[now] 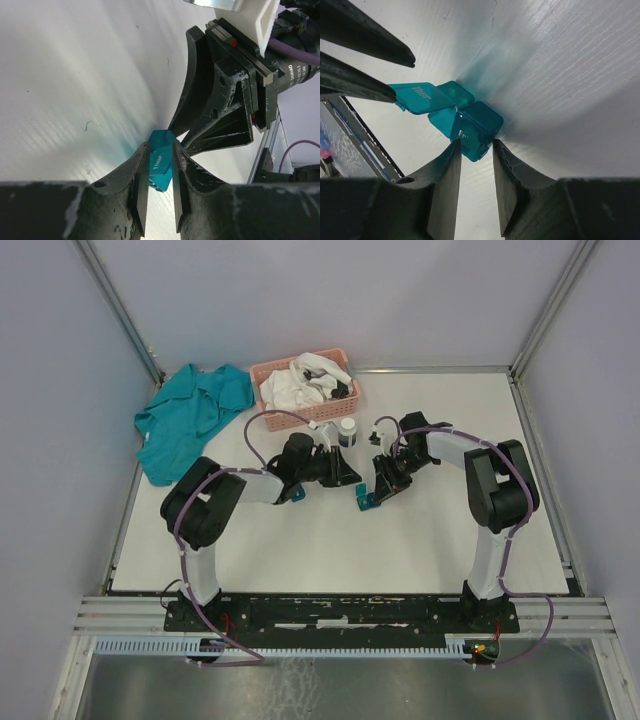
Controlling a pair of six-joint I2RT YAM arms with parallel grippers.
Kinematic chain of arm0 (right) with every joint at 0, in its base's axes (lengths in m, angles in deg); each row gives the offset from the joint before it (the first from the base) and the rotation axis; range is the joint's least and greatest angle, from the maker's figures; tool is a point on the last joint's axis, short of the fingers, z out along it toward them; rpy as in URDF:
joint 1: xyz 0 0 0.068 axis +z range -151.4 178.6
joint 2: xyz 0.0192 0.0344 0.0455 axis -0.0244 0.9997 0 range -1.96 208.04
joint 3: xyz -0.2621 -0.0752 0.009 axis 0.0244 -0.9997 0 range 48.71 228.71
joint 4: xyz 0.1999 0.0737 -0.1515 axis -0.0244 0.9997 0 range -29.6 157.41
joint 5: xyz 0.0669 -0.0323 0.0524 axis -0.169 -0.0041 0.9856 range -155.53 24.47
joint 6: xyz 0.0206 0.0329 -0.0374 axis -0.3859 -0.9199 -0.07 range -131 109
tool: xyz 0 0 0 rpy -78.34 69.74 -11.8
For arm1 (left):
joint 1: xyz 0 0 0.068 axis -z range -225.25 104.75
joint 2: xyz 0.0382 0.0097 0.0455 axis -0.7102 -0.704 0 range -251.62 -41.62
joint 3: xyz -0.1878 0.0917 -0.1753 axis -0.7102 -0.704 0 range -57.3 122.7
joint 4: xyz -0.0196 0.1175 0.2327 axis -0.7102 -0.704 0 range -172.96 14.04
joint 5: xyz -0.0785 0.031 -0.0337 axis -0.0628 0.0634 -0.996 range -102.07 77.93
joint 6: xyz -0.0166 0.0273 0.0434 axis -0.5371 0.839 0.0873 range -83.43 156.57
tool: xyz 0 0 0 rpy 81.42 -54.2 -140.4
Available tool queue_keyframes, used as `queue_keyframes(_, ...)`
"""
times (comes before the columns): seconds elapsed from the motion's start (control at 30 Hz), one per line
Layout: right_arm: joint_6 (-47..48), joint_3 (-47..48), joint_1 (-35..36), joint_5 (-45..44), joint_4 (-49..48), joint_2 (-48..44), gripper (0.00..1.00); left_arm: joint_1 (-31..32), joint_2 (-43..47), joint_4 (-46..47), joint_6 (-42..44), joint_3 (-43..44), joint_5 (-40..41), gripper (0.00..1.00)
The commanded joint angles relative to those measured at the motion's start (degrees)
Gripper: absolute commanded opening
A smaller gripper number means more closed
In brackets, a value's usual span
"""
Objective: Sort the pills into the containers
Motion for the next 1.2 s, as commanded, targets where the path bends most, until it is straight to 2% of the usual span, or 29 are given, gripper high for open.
queue_keyframes(0.0, -0.9, 1.7, -0.1, -2.9, -1.3, 0.9, 0.38, 0.6, 0.5, 1.7, 2.0, 0.8, -2.3, 0.29)
queue_keyframes(0.5, -2.8, 2.1, -0.1, -4.4, -1.9, 1.1, 0.35, 2.2, 2.0, 2.2, 2.2, -2.3, -4.7, 0.24)
queue_keyframes(0.9, -3.1, 2.1, -0.1, -5.1, -2.2, 1.3, 0.32, 4.7, 2.7, 2.3, 0.9, -3.8, -5.9, 0.33)
queue_keyframes(1.0, -3.2, 2.0, -0.1, -5.2, -2.2, 1.4, 0.32, 4.8, 2.1, 2.1, 0.3, -3.9, -5.1, 0.33)
queue_keyframes(1.17, -3.2, 2.0, -0.1, -5.3, -2.3, 1.4, 0.32, 4.8, 1.4, -4.7, 1.9, -2.5, 1.2, 0.30)
